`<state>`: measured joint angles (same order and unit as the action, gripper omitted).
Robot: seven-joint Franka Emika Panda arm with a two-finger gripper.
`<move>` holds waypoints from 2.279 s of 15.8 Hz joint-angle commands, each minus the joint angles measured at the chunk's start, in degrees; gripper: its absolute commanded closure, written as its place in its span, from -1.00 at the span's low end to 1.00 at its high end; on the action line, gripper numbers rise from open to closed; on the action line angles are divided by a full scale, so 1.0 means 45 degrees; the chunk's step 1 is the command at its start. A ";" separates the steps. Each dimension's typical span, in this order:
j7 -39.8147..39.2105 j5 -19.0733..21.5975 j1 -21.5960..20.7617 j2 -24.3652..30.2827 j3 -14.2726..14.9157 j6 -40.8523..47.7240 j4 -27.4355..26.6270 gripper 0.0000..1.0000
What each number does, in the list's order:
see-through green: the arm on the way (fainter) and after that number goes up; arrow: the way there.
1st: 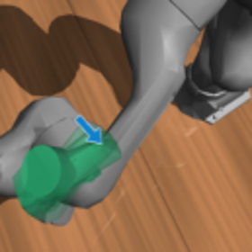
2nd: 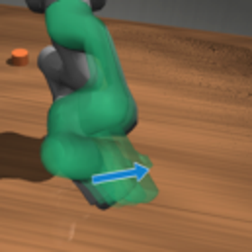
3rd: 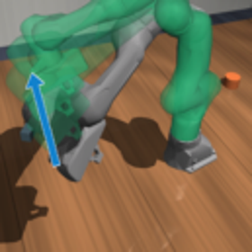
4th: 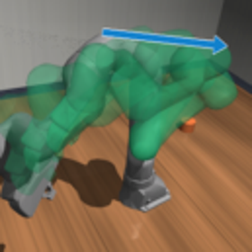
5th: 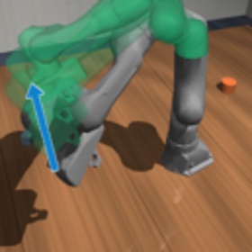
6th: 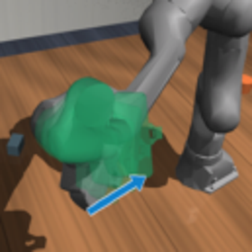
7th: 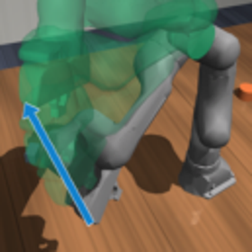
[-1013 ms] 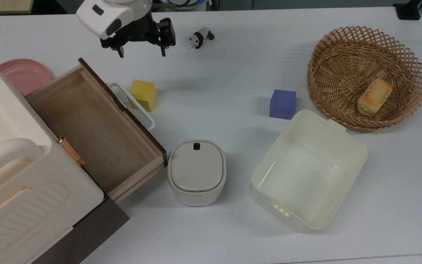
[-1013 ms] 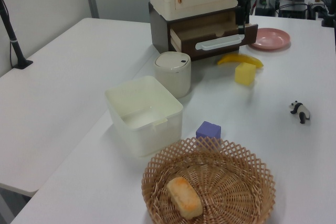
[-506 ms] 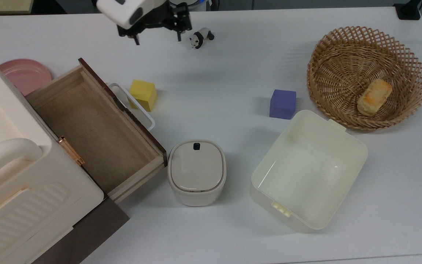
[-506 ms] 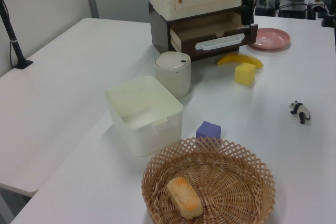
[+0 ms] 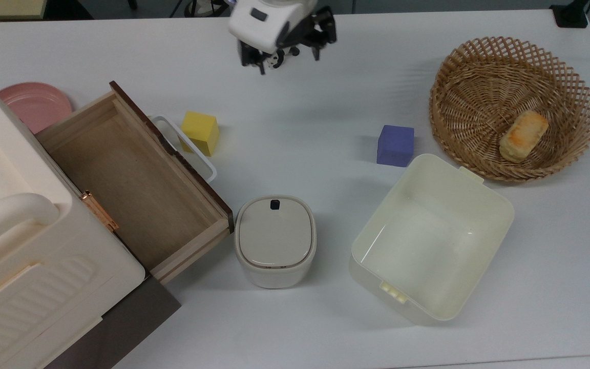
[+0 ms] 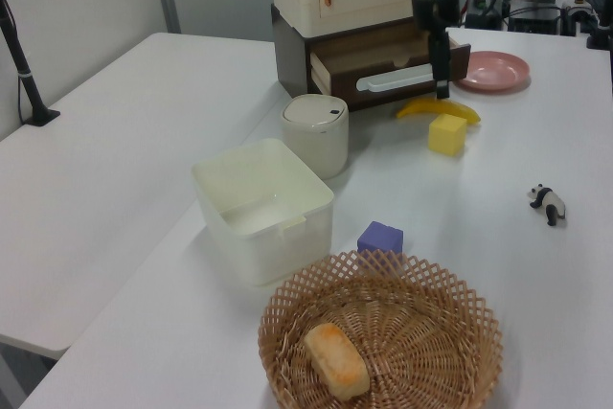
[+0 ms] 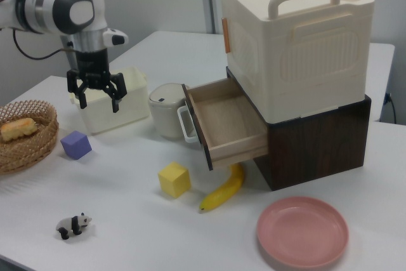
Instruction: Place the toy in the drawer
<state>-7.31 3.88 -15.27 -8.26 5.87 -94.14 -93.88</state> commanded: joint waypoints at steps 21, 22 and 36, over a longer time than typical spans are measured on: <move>0.5004 0.1012 -0.3618 -0.4258 0.0335 -0.5856 0.0102 -1.00; 0.4985 0.1031 -0.3618 -0.4258 0.0335 -0.5857 0.0082 -1.00; 0.4887 0.1188 -0.3657 -0.4063 0.0531 -0.5622 0.0121 -1.00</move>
<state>13.97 8.20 -30.56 -26.90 7.54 -119.25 -93.26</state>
